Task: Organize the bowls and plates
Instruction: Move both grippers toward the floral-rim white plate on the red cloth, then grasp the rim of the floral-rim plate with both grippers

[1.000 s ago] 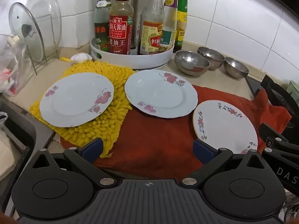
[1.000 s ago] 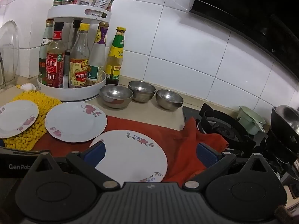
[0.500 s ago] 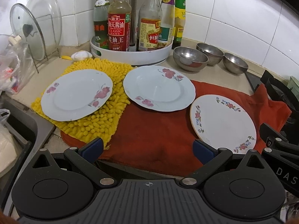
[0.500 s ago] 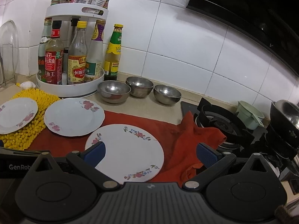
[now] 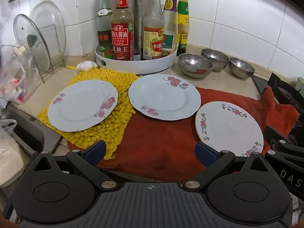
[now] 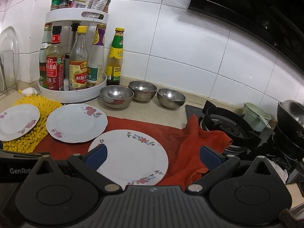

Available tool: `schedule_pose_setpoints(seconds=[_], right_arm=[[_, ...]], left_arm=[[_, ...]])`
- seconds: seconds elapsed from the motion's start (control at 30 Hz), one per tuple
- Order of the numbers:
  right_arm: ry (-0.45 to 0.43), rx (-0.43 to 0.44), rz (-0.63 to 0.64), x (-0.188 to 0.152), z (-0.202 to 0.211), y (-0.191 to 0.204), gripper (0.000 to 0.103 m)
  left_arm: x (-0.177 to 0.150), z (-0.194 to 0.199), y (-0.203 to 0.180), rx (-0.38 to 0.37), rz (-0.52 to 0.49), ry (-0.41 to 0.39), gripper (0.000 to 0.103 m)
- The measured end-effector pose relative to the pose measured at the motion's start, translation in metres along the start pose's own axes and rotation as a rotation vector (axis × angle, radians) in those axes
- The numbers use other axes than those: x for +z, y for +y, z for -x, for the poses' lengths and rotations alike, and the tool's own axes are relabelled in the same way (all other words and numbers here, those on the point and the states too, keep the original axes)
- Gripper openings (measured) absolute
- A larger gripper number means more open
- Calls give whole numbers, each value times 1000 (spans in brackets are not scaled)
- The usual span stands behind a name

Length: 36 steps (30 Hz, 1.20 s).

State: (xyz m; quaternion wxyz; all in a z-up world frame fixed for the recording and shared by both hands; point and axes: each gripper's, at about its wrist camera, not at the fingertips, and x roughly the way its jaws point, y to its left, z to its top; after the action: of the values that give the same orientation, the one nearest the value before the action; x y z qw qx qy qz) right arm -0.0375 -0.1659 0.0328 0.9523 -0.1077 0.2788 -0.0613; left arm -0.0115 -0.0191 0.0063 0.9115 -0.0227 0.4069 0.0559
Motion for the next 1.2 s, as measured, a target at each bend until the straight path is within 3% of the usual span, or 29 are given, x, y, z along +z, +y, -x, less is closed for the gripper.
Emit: schedule_pose_setpoints(seconds=[0.4,0.63,0.93,1.03,1.2], right_arm=[[34,2,-7,-4,-7,-2,100],[49,-4,-13,-10,-12,-10,100],[50,41,5,-5,-35,-28,99],[28,79,11,-3,-44,-39,99],[64,149,-2,2,-70,-59,98]], left_arm=[[-4,-6,-1,-35,-22,21,99],[-8,-8,-7,-66,-61,-32,101],[-1,-18,-17,-129,-60,-43,102],[3,-24,-25,-142,-66,-58,102],[8,-36,-39,-139,-66,-42,102]])
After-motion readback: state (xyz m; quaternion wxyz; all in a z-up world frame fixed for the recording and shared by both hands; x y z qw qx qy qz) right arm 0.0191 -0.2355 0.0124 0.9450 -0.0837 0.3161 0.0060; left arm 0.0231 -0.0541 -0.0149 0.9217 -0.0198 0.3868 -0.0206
